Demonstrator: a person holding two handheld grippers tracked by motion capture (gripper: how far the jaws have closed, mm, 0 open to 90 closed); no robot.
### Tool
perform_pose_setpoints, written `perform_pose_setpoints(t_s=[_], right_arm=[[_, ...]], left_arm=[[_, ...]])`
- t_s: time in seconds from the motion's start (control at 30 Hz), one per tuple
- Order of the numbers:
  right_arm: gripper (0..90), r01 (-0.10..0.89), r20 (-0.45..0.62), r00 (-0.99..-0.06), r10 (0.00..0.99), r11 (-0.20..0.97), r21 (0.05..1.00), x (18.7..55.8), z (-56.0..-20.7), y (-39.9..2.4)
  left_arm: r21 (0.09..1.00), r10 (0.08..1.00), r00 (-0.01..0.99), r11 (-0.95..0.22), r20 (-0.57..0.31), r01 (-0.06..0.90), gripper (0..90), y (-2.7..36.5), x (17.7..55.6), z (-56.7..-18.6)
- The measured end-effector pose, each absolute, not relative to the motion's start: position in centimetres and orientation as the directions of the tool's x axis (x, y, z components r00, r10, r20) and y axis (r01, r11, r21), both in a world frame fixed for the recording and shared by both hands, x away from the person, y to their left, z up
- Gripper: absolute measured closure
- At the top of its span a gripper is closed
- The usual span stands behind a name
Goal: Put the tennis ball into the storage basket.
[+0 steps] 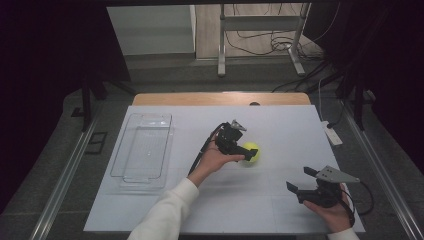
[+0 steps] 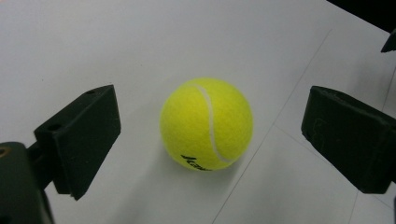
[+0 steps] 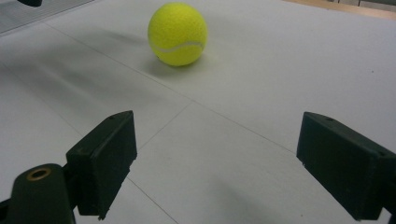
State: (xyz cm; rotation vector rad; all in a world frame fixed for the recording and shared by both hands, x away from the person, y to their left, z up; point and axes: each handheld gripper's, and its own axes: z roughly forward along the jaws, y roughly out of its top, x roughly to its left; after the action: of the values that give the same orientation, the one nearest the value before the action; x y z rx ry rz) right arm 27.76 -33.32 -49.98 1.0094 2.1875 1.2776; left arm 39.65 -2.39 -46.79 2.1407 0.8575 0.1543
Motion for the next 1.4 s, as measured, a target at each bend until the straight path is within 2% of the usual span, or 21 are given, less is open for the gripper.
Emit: perform_pose_setpoints(t_s=[1.4], right_arm=[[12.6,0.383,0.010,-0.654,0.757,0.320,0.867,27.8,-50.1,-33.3]], left_arm=[[0.673,0.621,0.761,-0.484,-0.185,0.559,5.3,-4.3,41.2,-48.8]])
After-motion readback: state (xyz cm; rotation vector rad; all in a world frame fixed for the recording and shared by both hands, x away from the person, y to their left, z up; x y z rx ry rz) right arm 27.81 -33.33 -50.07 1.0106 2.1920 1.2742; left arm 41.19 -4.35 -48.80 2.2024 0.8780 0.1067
